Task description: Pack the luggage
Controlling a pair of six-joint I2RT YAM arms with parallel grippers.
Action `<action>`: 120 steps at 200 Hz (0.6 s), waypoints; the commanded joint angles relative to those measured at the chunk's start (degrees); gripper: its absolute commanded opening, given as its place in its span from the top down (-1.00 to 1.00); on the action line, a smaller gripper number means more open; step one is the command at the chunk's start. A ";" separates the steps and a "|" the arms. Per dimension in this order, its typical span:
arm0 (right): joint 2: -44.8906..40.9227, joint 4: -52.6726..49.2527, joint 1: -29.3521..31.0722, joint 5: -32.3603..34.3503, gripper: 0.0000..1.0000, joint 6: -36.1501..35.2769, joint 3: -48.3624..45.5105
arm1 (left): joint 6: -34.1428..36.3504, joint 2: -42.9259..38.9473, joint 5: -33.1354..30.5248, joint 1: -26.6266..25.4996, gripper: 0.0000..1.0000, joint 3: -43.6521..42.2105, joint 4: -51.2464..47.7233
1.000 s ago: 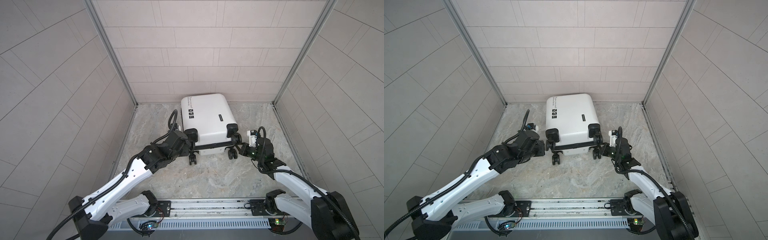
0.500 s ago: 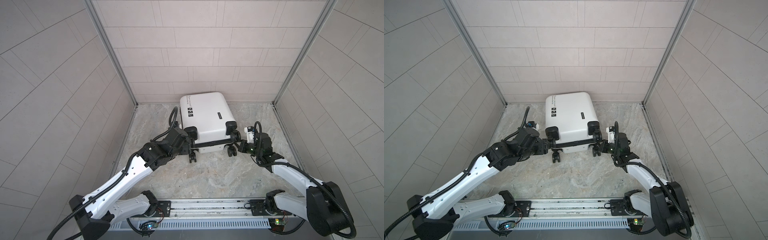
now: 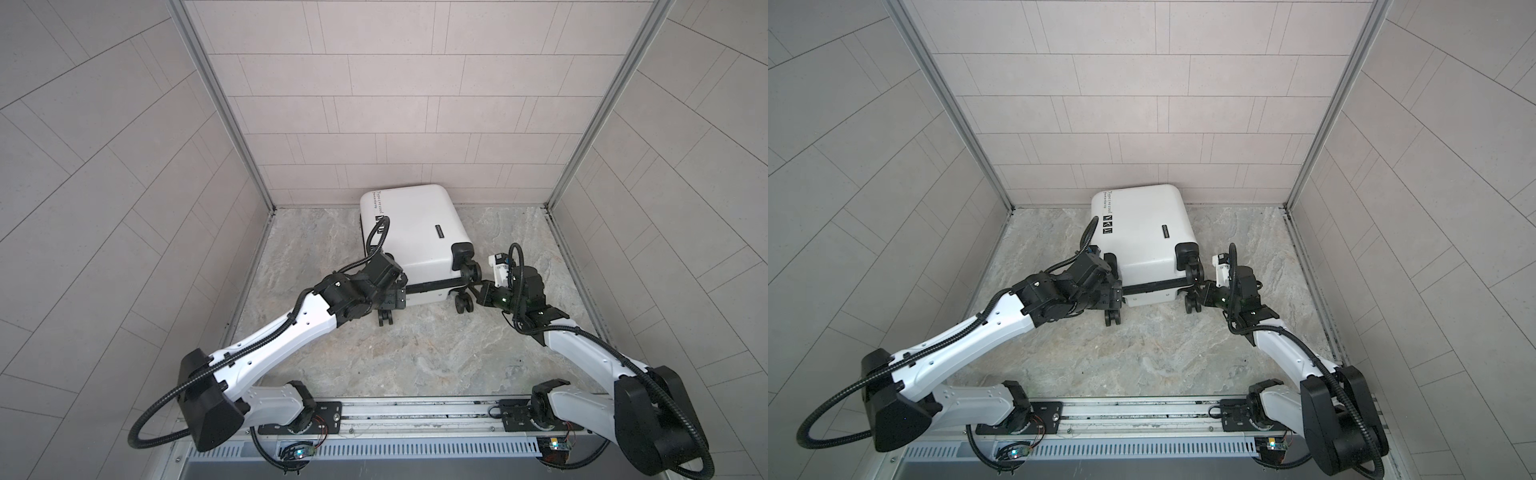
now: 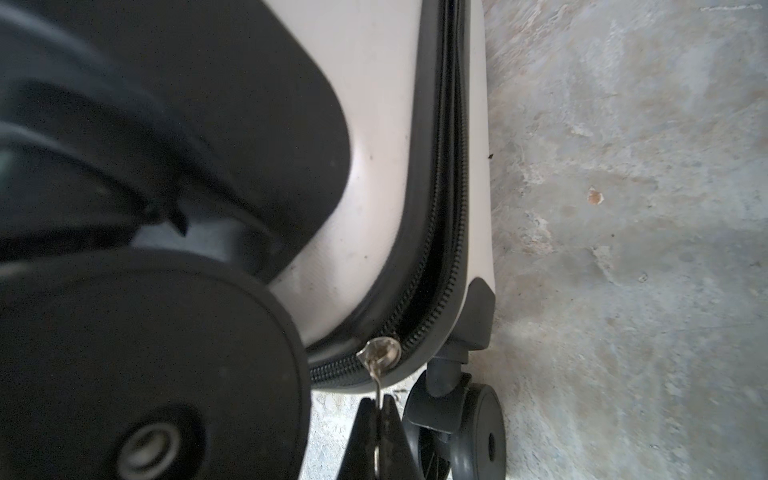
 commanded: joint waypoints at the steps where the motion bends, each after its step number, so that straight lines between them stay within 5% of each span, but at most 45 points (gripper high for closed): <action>1: -0.85 0.39 0.20 -0.60 1.00 -0.56 -0.10 | 0.94 1.55 -2.63 0.40 -0.98 2.02 1.15; 47: 0.02 1.26 0.12 -0.86 1.00 -0.47 0.19 | 1.12 2.66 -1.08 3.09 -0.74 0.04 4.14; 120: 1.12 1.74 0.12 -0.78 1.00 -0.57 0.79 | 2.18 5.78 -0.81 3.52 0.04 -0.10 3.60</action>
